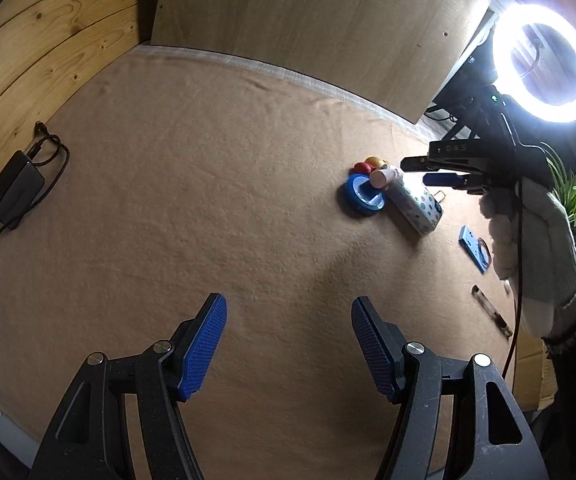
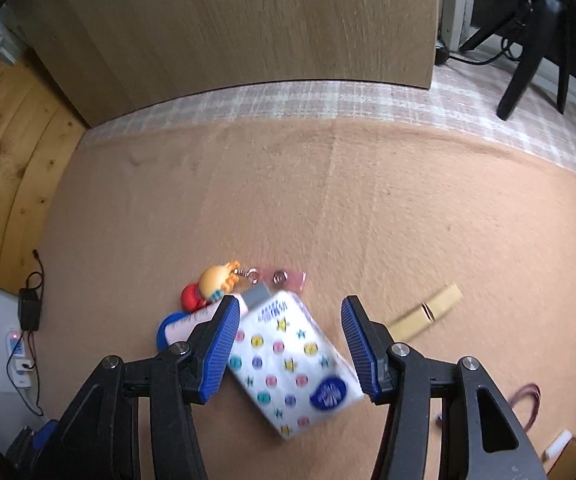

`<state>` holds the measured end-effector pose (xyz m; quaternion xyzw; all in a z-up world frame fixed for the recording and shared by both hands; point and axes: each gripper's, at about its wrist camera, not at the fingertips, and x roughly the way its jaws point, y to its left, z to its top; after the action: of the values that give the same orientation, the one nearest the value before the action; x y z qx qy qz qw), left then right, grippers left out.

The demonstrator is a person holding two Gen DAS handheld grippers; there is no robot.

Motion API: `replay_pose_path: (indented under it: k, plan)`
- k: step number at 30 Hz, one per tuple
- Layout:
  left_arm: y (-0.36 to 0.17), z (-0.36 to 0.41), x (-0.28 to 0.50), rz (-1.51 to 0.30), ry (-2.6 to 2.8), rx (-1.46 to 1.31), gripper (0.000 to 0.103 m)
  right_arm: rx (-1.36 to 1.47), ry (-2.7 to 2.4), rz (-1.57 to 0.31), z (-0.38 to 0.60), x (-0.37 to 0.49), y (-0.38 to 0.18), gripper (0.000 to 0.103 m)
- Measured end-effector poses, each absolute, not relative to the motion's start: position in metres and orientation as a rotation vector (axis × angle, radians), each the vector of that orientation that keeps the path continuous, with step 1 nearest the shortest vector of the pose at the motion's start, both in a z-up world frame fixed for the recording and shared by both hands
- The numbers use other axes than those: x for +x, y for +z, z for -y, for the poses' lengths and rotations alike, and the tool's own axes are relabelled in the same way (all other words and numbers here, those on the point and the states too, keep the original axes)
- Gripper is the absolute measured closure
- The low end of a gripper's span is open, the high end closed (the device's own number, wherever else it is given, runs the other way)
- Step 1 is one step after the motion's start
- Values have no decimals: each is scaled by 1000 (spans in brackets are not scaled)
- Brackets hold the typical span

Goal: Organize objects
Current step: 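Move the right tool to the white patterned tissue pack and grasp it, then lift the tissue pack with the right tool and carry it over the box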

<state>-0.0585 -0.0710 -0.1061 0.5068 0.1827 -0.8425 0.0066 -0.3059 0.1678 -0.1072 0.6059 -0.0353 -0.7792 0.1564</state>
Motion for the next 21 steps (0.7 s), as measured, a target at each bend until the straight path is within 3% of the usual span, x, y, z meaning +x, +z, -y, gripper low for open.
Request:
replay_pose_path:
  k: [1,4,12,21]
  plan:
    - [-107,71,-59,-570,-2636,1589,35,1742,-2224,101,-167,-306,-109,65]
    - [-108,71,-62,-573,-2642,1598,35,1773,-2198,102,-167,-305,-115,70]
    - [-112,55,-73,-564,-2673,1638,35,1812,-2182,194,-194,-280,-120,70]
    - [-117,24,-82,-516,-2717,1694,35,1827,-2185,419,-240,-231,-130,70]
